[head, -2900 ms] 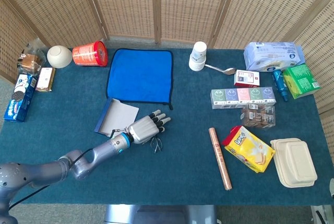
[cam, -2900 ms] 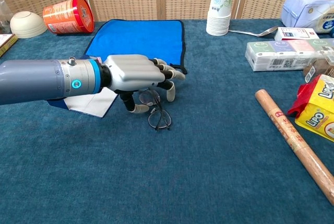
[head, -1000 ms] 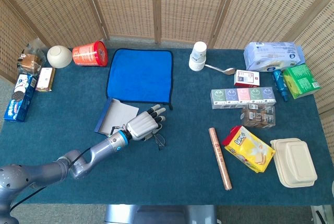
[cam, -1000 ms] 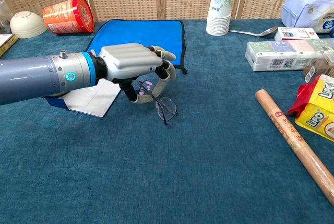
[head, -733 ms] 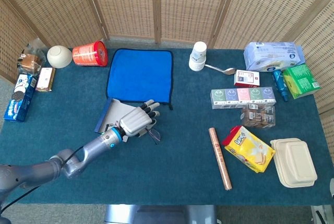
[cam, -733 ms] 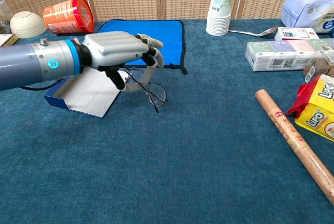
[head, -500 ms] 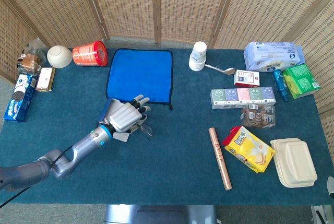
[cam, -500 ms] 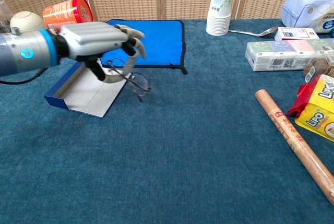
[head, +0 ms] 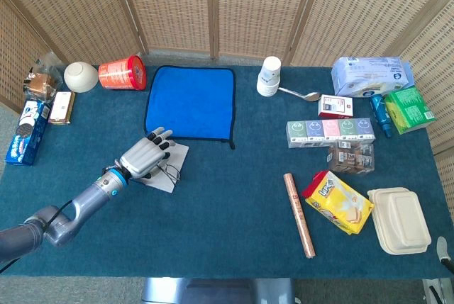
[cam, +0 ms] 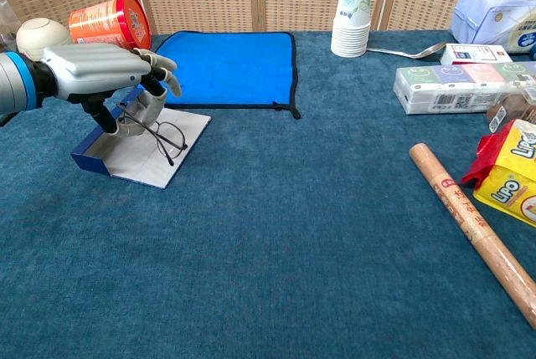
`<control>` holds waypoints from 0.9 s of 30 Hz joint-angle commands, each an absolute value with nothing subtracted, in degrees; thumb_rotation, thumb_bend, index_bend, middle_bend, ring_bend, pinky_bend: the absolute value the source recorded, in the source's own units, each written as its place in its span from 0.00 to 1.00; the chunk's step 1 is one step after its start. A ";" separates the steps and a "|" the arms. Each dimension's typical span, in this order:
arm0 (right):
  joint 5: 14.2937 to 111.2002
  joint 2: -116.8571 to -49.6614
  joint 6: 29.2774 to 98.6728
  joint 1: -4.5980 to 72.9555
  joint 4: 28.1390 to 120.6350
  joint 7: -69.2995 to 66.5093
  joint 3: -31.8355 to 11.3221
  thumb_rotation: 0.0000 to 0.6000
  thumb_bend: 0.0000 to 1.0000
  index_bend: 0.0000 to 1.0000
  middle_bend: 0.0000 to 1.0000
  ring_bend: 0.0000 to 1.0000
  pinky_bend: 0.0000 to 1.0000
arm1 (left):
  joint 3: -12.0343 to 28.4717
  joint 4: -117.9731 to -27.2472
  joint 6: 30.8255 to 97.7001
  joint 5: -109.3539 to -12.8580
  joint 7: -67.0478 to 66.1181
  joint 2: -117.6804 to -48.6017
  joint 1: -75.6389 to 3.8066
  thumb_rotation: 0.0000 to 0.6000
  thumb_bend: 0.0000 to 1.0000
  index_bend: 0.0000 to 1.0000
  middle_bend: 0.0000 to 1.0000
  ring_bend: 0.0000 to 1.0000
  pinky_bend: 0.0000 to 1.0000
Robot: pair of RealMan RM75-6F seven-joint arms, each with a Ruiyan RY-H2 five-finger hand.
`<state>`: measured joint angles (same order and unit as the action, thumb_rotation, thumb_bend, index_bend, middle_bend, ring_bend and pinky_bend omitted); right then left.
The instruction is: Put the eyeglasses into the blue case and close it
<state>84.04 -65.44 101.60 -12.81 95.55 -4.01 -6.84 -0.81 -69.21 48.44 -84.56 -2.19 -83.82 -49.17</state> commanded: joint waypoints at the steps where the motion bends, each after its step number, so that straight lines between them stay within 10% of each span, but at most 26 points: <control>1: 83.99 -65.36 101.59 -12.80 95.81 -3.76 -6.83 1.00 0.37 0.00 0.03 0.00 0.05 | -0.30 -67.66 47.96 -84.31 -1.97 -84.72 -49.34 1.00 0.35 0.62 0.20 0.00 0.00; 15: 83.56 -65.00 102.23 -13.32 96.44 -3.63 -6.78 1.00 0.37 0.00 0.03 0.00 0.05 | 0.67 -61.82 45.29 -84.39 -2.62 -88.83 -51.01 1.00 0.35 0.58 0.17 0.00 0.00; 27: 83.79 -64.98 102.45 -13.25 96.72 -3.57 -6.89 1.00 0.37 0.00 0.03 0.00 0.05 | 0.71 -65.63 43.58 -83.86 -2.46 -85.99 -51.23 1.00 0.36 0.15 0.04 0.00 0.00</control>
